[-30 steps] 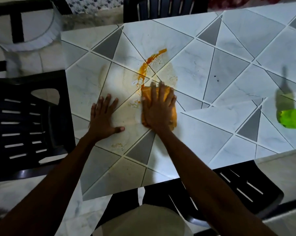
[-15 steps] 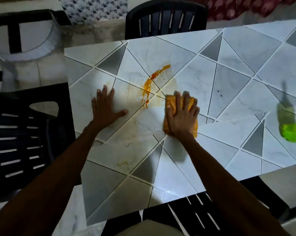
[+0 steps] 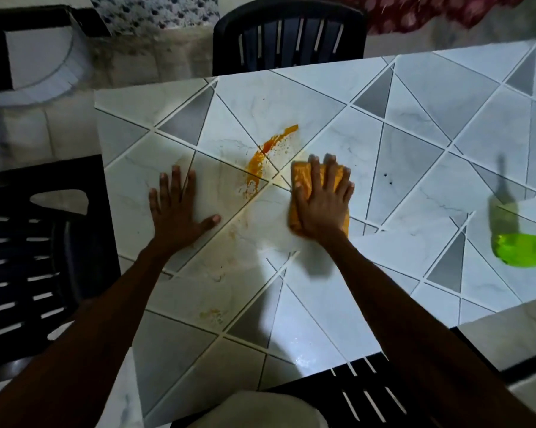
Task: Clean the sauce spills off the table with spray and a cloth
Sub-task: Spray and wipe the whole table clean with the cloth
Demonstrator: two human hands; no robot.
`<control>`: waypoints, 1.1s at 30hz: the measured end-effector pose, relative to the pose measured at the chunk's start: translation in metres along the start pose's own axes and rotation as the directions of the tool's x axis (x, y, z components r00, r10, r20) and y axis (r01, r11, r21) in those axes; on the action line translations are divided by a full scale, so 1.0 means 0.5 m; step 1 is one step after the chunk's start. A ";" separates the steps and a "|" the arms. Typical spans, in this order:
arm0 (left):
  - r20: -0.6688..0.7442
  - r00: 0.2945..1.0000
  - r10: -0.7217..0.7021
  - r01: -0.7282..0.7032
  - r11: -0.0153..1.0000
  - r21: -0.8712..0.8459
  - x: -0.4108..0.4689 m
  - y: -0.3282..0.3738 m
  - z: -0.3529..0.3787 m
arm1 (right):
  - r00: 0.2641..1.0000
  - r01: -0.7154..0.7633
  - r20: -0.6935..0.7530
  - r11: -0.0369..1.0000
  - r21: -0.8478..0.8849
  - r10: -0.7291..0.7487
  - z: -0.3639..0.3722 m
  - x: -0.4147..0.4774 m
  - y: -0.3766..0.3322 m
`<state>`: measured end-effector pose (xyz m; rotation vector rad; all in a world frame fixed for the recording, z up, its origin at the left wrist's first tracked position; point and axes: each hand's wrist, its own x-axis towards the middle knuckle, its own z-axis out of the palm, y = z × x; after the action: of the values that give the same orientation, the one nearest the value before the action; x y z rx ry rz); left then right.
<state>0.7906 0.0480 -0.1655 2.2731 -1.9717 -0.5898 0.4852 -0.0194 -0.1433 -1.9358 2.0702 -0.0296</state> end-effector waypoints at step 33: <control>0.047 0.998 -0.033 0.032 0.999 0.024 0.016 0.013 -0.004 | 0.934 0.355 -0.026 0.932 -0.073 -0.357 0.059 -0.062 -0.102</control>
<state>0.7862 0.0390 -0.1636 2.3301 -1.9760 -0.6332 0.5427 0.0120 -0.1537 -2.3453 1.7333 -0.0787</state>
